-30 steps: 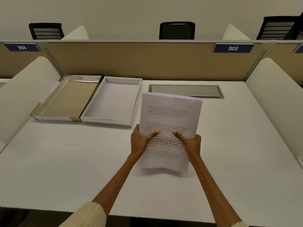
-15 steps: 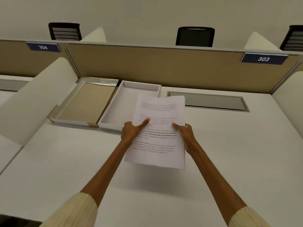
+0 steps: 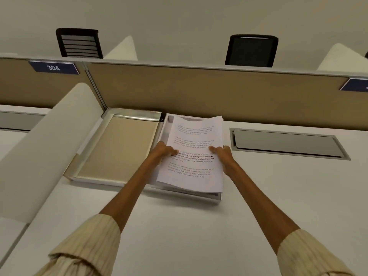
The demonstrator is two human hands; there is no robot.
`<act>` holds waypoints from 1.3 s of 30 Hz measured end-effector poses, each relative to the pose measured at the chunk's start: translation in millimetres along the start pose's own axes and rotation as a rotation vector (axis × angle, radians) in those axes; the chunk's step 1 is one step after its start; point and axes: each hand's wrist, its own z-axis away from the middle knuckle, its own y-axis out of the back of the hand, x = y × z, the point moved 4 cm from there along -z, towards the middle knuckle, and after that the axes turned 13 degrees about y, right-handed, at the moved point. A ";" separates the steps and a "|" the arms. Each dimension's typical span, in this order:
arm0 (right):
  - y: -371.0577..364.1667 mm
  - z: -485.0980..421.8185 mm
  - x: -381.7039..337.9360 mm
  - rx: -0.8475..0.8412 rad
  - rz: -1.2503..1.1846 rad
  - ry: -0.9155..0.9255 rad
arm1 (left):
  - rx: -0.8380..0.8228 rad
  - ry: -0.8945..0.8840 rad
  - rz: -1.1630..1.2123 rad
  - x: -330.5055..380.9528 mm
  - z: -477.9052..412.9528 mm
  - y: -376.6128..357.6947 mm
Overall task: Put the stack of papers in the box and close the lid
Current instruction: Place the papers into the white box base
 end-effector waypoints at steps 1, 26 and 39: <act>-4.2 -8.2 2.6 0.011 0.009 -0.018 | 0.020 -0.023 -0.017 3.6 -8.1 0.7; -33.0 -50.9 33.0 0.164 0.404 -0.043 | 0.223 -0.107 -0.223 -3.9 -63.3 -6.3; -35.6 -17.4 8.9 0.146 0.665 0.102 | 0.310 -0.197 -0.187 -23.6 -24.5 5.1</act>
